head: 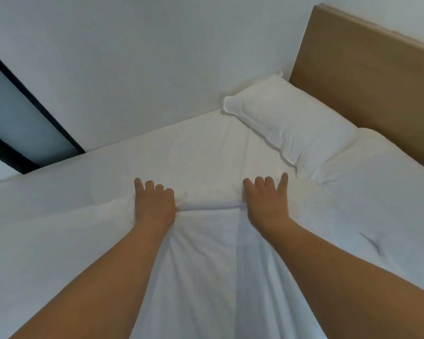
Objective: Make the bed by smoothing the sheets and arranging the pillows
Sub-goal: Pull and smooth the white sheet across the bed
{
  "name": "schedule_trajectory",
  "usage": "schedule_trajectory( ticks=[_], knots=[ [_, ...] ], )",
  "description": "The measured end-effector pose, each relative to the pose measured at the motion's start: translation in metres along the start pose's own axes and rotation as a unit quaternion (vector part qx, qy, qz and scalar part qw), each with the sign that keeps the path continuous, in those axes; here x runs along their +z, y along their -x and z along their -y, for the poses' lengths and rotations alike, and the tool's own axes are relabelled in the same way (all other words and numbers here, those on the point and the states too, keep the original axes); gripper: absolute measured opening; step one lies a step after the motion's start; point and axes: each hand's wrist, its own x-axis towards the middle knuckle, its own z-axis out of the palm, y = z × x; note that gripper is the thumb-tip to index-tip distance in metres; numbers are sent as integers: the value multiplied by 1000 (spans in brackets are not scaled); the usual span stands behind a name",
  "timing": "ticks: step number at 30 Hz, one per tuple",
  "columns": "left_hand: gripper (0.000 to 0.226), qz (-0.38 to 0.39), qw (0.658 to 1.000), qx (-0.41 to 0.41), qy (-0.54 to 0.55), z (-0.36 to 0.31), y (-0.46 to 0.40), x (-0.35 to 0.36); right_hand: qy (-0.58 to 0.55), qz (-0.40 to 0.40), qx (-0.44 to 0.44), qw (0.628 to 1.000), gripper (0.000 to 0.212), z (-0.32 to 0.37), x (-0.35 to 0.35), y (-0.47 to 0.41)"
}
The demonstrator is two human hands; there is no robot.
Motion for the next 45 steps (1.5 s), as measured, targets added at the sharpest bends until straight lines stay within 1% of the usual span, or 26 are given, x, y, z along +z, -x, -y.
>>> schedule_trajectory(
  ticks=[1,3,5,7,9,11,13,16,19,21,22,23,24,25,26,27,28,29,31,32,33,35,38,41,43,45],
  knots=[
    [31,-19,999,-20,23,-16,-26,41,-10,4,12,1000,61,10,48,-17],
    [35,-53,993,-47,95,-53,-62,135,-30,-3,18,999,64,30,156,-38],
    [47,-97,978,-59,176,-90,-85,224,-72,-68,14,995,65,46,245,-54],
    [53,-148,969,-50,193,-111,-106,281,-110,-152,-5,982,66,66,302,-76],
    [53,-222,952,-57,204,-121,-131,304,-132,-216,1,967,67,77,328,-99],
    [53,-271,936,-79,208,-124,-151,308,-147,-251,21,957,67,80,336,-114],
    [55,-272,931,-88,227,-128,-160,309,-148,-262,31,953,66,79,340,-117],
    [58,-276,926,-87,240,-130,-161,314,-140,-256,31,956,67,75,341,-115],
    [60,-276,932,-46,229,-115,-155,317,-92,-234,14,968,69,67,332,-107],
    [64,-239,950,10,201,-92,-154,312,-67,-195,5,978,71,47,318,-100],
    [65,-221,959,24,177,-75,-153,308,-41,-175,5,984,72,33,310,-97],
    [65,-206,968,16,146,-54,-150,304,-4,-166,15,986,71,15,303,-94],
    [65,-200,974,-15,105,-34,-144,301,34,-159,37,986,71,-4,295,-89],
    [66,-188,978,-64,63,-13,-134,299,56,-141,70,986,71,-24,289,-82],
    [66,-170,978,-120,29,2,-118,298,48,-109,108,987,71,-44,284,-72],
    [66,-152,974,-166,18,6,-99,297,2,-68,143,987,72,-58,281,-58],
    [66,-134,971,-192,41,-3,-76,294,-70,-24,170,983,75,-67,279,-42],
    [65,-120,970,-192,91,-23,-51,290,-144,1,180,973,78,-69,280,-25],
    [62,-121,959,-142,212,-83,-2,276,-262,-26,177,948,87,-66,284,10],
    [61,-111,954,-103,259,-115,27,268,-306,-39,174,935,92,-61,284,31],
    [60,-97,952,-65,284,-146,57,262,-344,-34,170,923,97,-57,284,54],
    [61,-82,950,-19,302,-196,116,258,-384,0,167,908,105,-55,282,101],
    [66,-75,943,2,324,-241,191,253,-401,41,172,899,112,-56,280,176],
    [69,-75,952,33,294,-275,235,252,-437,52,200,875,123,-63,290,234],
    [69,-86,955,39,280,-288,247,253,-456,36,201,866,116,-66,301,258],
    [67,-115,955,34,271,-295,253,257,-479,-8,183,858,97,-69,315,272]
  ],
)
